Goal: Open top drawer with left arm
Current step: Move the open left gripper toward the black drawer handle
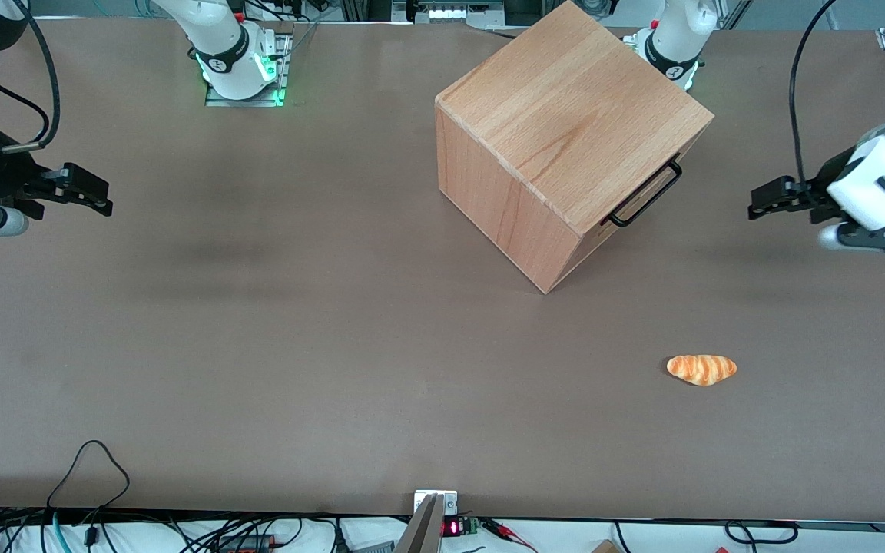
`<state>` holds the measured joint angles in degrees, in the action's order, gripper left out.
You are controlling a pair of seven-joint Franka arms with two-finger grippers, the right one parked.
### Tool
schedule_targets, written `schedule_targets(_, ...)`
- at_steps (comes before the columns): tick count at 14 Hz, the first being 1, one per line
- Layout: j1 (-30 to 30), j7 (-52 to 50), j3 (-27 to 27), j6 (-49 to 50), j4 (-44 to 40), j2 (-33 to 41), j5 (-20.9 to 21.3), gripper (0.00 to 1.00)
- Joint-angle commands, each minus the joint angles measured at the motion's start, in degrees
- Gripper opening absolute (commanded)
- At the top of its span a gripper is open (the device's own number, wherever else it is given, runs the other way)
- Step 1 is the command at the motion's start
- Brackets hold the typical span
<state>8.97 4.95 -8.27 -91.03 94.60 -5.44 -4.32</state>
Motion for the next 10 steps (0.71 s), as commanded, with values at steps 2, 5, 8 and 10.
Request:
schedule_targets(2, -0.09, 12.25, 0.54, -0.11, 4.54, 0.17, -2.08, 1.0)
schedule_targets(5, -0.09, 15.25, 0.54, -2.75, 8.84, -0.01, -8.06, 1.0)
schedule_targets(8, 0.0, 22.36, 1.85, -2.84, 11.31, 0.0, -8.42, 1.0)
schedule_targets(10, 0.09, 25.97, 1.95, -3.02, 12.45, 0.0, -10.43, 1.0)
